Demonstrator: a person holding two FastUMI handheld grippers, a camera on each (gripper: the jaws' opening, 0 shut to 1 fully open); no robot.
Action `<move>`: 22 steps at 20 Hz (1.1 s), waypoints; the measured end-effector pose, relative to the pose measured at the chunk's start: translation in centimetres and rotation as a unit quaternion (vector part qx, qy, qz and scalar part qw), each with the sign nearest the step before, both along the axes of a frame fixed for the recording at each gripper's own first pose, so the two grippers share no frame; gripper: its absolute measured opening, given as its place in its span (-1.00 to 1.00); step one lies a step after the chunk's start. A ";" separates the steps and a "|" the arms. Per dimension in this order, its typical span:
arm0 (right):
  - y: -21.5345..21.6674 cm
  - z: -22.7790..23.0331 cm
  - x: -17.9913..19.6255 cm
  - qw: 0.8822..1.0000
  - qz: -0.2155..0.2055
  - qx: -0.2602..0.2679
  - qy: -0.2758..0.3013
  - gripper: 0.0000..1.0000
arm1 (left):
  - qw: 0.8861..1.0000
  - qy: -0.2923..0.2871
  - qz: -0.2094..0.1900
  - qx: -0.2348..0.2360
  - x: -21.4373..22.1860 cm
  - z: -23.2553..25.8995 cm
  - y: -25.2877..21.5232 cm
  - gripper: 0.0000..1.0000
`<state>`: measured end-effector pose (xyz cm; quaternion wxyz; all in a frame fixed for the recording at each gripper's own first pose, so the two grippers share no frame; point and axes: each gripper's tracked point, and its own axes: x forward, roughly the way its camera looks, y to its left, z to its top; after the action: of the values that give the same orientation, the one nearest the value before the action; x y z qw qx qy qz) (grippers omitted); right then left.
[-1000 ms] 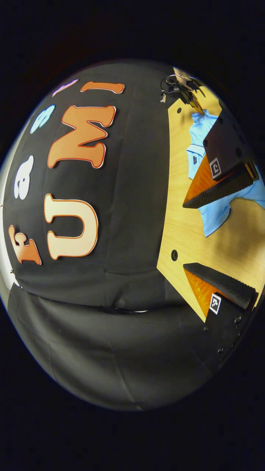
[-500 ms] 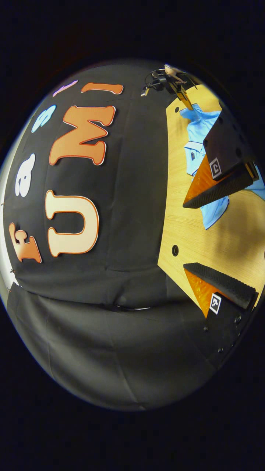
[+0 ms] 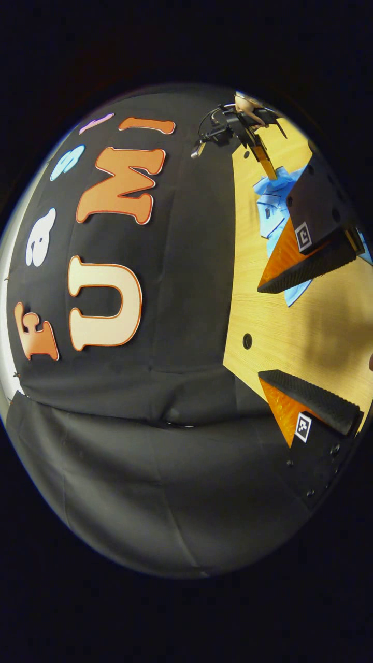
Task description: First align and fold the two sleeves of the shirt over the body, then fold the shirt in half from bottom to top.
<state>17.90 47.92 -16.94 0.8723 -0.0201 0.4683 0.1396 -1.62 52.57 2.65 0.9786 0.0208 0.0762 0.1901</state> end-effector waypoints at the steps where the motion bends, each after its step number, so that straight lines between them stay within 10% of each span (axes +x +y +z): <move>1: 1.1 -0.5 -0.6 1.000 0.007 0.005 0.009 -0.95 | 1.000 0.004 -0.001 0.003 -0.3 -0.1 0.5 0.94; 12: 2.1 1.9 -2.7 0.998 -0.032 0.055 -0.021 1.00 | 0.997 0.062 -0.021 -0.028 2.3 -2.7 1.1 0.94; 22: -6.2 3.4 -4.1 0.993 -0.089 0.057 -0.061 0.97 | 0.983 0.145 -0.041 -0.106 10.3 -5.7 -2.4 0.94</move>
<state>13.83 41.72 -13.58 0.9078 0.0630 0.4056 0.0866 8.73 50.21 -3.08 0.9606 -0.0521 0.2365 0.1361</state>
